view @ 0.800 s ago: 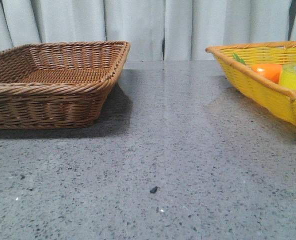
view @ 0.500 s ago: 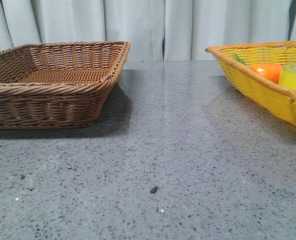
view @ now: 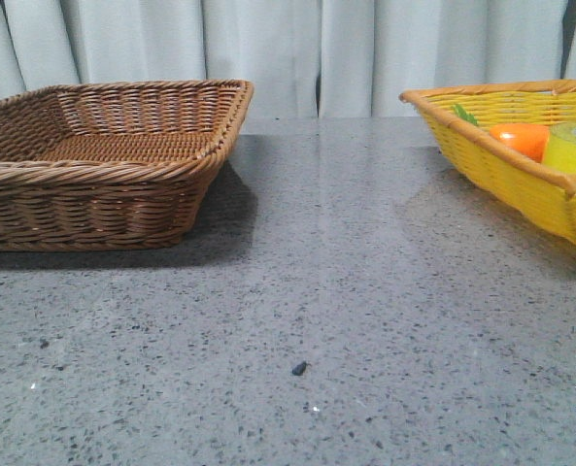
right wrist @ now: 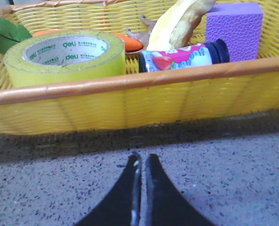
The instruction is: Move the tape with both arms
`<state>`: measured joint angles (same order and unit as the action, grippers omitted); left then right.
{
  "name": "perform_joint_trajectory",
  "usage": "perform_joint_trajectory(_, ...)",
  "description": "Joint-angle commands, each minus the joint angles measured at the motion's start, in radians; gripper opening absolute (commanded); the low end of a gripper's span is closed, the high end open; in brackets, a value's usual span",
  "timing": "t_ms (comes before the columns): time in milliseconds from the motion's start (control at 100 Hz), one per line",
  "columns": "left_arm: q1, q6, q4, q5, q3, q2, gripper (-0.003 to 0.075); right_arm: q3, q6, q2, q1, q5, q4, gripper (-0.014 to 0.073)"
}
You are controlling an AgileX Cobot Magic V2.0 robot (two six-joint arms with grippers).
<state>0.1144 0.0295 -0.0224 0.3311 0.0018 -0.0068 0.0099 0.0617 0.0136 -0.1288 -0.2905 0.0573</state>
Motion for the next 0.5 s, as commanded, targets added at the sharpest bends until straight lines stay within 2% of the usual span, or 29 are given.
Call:
perform_joint_trajectory(0,-0.004,0.01,-0.008,-0.053,0.011,-0.029,-0.0021,0.022,-0.008,0.017,-0.005,0.08,0.004,-0.0074)
perform_joint_trajectory(490,-0.004,0.01,0.007,-0.076,0.011,-0.029,-0.002,0.022,-0.008,0.017,-0.005,0.08,0.004,-0.0074)
